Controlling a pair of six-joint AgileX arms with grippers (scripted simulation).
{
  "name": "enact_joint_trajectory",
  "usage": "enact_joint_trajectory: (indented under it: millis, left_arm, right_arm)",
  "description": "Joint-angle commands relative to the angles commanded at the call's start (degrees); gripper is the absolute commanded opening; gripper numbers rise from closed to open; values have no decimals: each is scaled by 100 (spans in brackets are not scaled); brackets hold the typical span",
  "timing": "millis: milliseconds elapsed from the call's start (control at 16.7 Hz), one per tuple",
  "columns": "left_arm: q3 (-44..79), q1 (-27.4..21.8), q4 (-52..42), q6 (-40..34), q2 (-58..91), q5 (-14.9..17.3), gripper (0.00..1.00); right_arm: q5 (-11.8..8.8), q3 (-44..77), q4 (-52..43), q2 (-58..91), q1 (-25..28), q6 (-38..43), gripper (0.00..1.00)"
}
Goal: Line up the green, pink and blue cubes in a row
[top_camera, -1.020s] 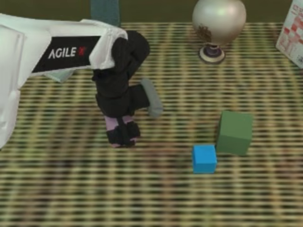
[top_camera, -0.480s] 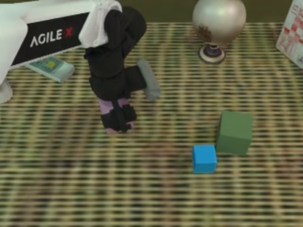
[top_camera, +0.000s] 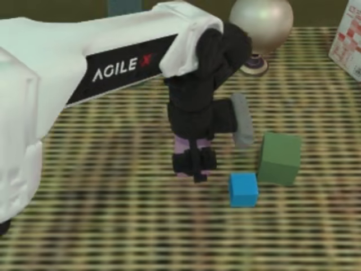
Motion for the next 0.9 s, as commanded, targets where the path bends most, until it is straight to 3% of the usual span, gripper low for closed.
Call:
enact_joint_trajectory:
  millis: [180,420,900]
  left_arm:
    - [172,-348,-129,-1,28,6,0]
    - [148,-333,-97,5,11,4,0]
    - [-635,-368,1075,-12,429,9,0]
  right_arm:
    - [0,0,0,0,0,0,100]
    - [0,0,0,0,0,0,100]
    - [0,0,0,0,0,0,100]
